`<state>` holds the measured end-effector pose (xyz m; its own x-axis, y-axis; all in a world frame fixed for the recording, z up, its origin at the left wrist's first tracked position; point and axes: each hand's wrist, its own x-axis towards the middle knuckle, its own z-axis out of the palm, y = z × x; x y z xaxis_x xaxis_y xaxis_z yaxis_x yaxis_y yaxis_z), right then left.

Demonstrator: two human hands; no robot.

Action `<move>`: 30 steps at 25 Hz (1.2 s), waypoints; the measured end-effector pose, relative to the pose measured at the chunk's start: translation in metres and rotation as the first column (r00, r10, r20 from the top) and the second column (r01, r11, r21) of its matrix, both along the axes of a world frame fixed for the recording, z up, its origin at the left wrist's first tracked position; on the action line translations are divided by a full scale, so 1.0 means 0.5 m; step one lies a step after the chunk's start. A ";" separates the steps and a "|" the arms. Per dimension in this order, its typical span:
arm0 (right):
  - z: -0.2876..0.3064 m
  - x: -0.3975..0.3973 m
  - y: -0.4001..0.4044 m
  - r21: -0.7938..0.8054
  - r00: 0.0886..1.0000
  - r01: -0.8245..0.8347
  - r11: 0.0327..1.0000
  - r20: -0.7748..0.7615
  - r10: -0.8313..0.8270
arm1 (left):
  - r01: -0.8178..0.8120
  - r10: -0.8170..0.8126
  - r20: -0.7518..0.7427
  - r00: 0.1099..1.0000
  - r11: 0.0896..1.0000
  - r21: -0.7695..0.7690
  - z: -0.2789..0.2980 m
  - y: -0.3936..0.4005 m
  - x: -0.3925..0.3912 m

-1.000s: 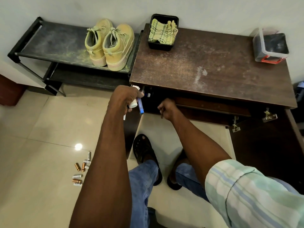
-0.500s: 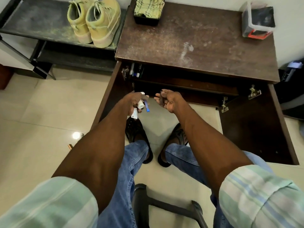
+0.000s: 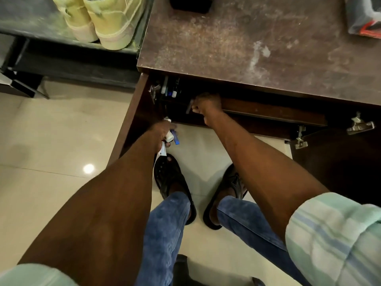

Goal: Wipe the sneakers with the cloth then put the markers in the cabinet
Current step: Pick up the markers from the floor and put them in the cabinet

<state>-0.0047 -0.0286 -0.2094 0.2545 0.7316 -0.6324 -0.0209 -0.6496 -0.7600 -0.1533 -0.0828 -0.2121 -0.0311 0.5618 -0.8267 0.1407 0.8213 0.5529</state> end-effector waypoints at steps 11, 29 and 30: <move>-0.032 -0.036 0.024 0.107 0.676 -0.361 0.926 0.714 0.181 | -0.015 0.016 0.104 0.994 1.000 -0.016 -0.060 0.021 -0.003; -0.024 -0.047 -0.007 -0.178 0.316 -0.709 0.682 0.785 0.533 | 0.009 -0.008 0.034 0.999 1.000 -0.030 -0.033 0.006 -0.006; -0.023 -0.047 -0.008 -0.118 0.419 -0.679 0.725 0.748 0.515 | -0.005 0.006 0.043 0.999 1.000 -0.023 -0.030 0.006 -0.005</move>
